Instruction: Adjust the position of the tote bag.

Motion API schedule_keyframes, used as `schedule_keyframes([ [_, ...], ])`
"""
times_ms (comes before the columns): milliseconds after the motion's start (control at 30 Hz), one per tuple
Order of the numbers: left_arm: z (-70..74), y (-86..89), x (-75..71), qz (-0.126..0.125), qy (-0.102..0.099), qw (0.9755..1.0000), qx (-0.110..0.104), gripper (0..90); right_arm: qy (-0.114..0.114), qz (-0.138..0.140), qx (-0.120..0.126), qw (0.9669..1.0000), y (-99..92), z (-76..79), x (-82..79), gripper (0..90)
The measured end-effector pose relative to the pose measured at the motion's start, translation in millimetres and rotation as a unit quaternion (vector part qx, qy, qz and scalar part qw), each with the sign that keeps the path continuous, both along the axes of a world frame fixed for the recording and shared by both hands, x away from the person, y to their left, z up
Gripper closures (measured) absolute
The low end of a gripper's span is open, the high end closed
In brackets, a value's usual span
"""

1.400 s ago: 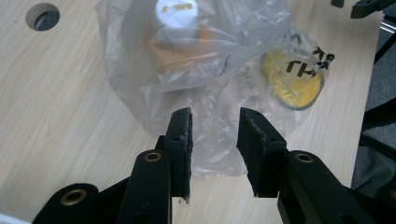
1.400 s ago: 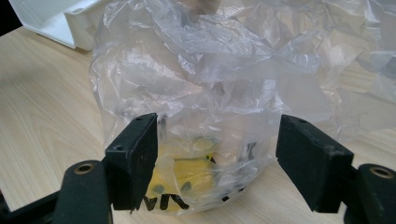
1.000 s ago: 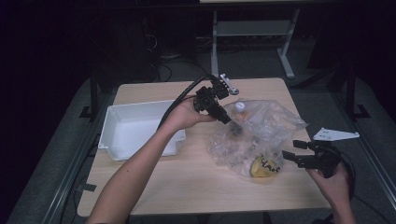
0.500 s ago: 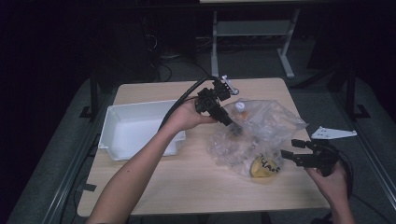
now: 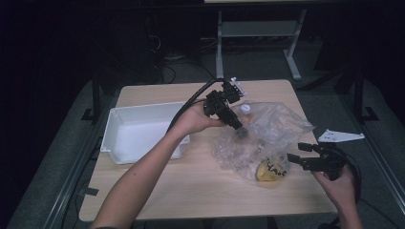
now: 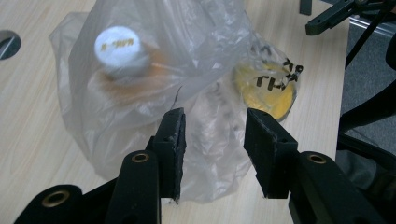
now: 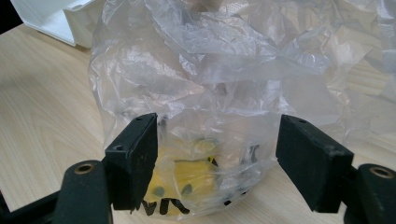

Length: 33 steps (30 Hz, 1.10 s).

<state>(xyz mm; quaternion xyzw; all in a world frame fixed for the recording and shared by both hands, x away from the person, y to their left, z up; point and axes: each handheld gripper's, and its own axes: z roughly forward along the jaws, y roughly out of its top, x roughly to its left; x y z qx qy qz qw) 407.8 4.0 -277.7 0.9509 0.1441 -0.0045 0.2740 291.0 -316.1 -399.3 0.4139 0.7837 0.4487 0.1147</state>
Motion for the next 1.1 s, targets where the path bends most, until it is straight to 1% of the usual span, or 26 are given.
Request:
schedule_keyframes([
  [67,0.0,-2.5,-0.3,0.001,0.000,1.0000,-0.003,57.5,0.000,0.000,0.001,1.0000,-0.4,0.0,-0.2,29.0],
  [100,0.2,-3.2,0.1,0.003,-0.003,1.0000,-0.005,54.6,0.000,0.000,0.001,1.0000,-1.3,-0.3,-0.2,29.0],
  [133,0.9,-2.5,4.1,0.013,-0.003,0.9998,-0.011,53.2,0.000,0.000,0.001,1.0000,-1.5,-0.3,-0.3,29.0],
  [167,0.9,-2.5,4.1,0.013,-0.003,0.9998,-0.011,52.5,0.000,-0.001,0.001,1.0000,-1.7,-0.3,-0.5,29.0],
  [200,0.7,-0.7,8.6,0.028,-0.008,0.9995,-0.009,51.7,0.000,-0.001,0.000,1.0000,-1.8,-0.3,-0.7,29.0],
  [233,-0.1,0.1,11.3,0.036,-0.013,0.9993,-0.003,50.6,0.000,-0.001,0.000,1.0000,-1.9,-0.3,-0.9,29.1],
  [267,-1.1,1.4,14.3,0.041,-0.012,0.9991,-0.002,48.9,0.002,-0.002,0.000,1.0000,-1.9,-0.2,-1.2,29.0],
  [300,-1.1,1.4,14.3,0.041,-0.012,0.9991,-0.002,48.5,0.002,-0.002,0.000,1.0000,-1.9,-0.2,-1.2,29.0],
  [400,-4.1,3.3,21.0,0.052,-0.011,0.9986,0.000,46.6,0.003,-0.002,-0.001,1.0000,-2.3,-0.6,-1.2,29.0],
  [433,-6.4,1.9,23.3,0.055,-0.017,0.9983,0.005,43.4,0.003,-0.001,-0.002,1.0000,-2.6,-1.2,-1.0,29.0],
  [467,-6.4,1.9,23.3,0.055,-0.017,0.9983,0.005,42.2,0.003,-0.001,-0.002,1.0000,-2.7,-1.3,-0.9,29.0],
  [500,-9.0,0.6,26.9,0.062,-0.024,0.9977,0.014,40.2,0.003,-0.002,-0.003,1.0000,-2.8,-1.3,-0.9,29.0],
  [533,-11.2,0.4,29.8,0.065,-0.026,0.9974,0.017,39.9,0.004,-0.002,-0.003,1.0000,-2.9,-1.1,-1.1,29.0],
  [567,-11.2,0.4,29.8,0.065,-0.026,0.9974,0.017,39.4,0.004,-0.002,-0.003,1.0000,-2.9,-1.1,-1.1,29.0],
  [600,-15.9,0.7,36.6,0.078,-0.017,0.9965,0.023,38.5,0.004,-0.003,-0.002,1.0000,-3.4,-0.9,-1.4,29.1],
  [633,-19.0,0.6,39.4,0.081,-0.012,0.9964,0.023,38.8,0.003,-0.003,-0.002,1.0000,-3.6,-1.1,-1.3,29.1],
  [700,-21.7,0.2,41.8,0.081,-0.008,0.9963,0.027,42.8,0.004,-0.002,-0.002,1.0000,-4.5,-1.6,-0.9,29.0],
  [733,-26.5,-0.6,45.7,0.078,0.002,0.9965,0.031,47.5,0.006,-0.004,-0.004,1.0000,-5.1,-1.9,-0.3,29.0],
  [767,-28.0,-0.9,47.2,0.076,0.005,0.9965,0.035,53.8,0.006,-0.004,-0.003,1.0000,-5.6,-2.0,0.1,29.0],
  [800,-28.0,-0.9,47.2,0.076,0.005,0.9965,0.035,61.7,0.006,-0.004,-0.003,1.0000,-5.6,-2.0,0.1,29.0],
  [833,-31.7,-1.9,49.4,0.072,0.014,0.9968,0.031,68.6,0.004,-0.003,0.002,1.0000,-6.2,-2.0,1.1,29.1],
  [867,-31.7,-1.9,49.4,0.072,0.014,0.9968,0.031,72.9,0.004,-0.003,0.002,1.0000,-6.2,-2.0,1.1,29.1],
  [900,-32.8,-2.3,50.0,0.068,0.015,0.9970,0.033,72.9,0.004,-0.004,0.002,1.0000,-5.9,-1.7,1.2,29.0],
  [933,-34.2,-2.0,50.2,0.062,0.013,0.9974,0.035,85.1,0.005,-0.003,0.001,1.0000,-4.6,-1.2,1.7,29.0],
  [967,-34.2,-2.0,50.2,0.062,0.013,0.9974,0.035,88.6,0.005,-0.003,0.001,1.0000,-4.6,-1.2,1.7,29.0],
  [1100,-34.1,5.0,50.7,0.060,0.010,0.9972,0.044,90.0,0.003,0.003,-0.004,1.0000,0.4,1.1,3.9,29.0],
])
